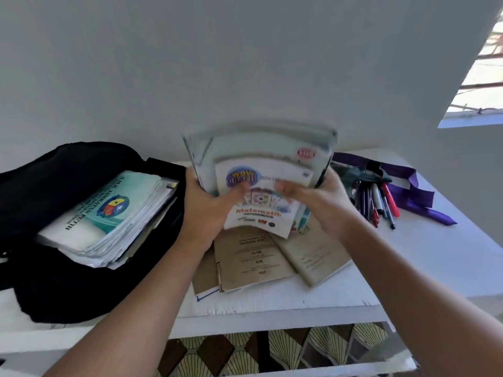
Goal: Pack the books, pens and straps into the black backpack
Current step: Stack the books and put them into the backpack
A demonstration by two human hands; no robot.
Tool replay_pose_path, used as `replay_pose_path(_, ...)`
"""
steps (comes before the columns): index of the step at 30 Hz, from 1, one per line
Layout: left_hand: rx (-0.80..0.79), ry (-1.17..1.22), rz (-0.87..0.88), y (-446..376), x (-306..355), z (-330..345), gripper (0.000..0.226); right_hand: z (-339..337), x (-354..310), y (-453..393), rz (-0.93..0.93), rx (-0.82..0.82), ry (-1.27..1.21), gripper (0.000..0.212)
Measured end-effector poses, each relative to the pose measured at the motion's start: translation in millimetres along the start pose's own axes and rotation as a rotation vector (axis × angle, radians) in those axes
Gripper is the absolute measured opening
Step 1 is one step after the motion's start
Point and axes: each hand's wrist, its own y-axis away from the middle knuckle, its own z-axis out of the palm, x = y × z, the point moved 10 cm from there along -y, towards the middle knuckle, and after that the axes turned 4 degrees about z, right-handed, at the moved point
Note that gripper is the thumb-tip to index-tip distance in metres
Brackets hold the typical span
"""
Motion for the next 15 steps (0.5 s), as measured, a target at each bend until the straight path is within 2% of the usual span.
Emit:
replay_pose_path(6,-0.075,-0.033,-0.067,3,-35,1,0.062,8,32,5,0.049,-0.013,0.072,0.039)
replay_pose_path(11,0.01,-0.095,-0.12,-1,-47,-5,0.067,6,35,-1,0.042,0.163,0.111,0.033)
replay_pose_path(13,0.072,-0.234,-0.166,6,-57,-15,0.085,5,31,-5,0.038,0.205,0.098,0.032)
replay_pose_path(15,0.187,-0.24,-0.277,13,-68,-27,0.107,0,22,-9,0.037,0.235,0.034,0.03)
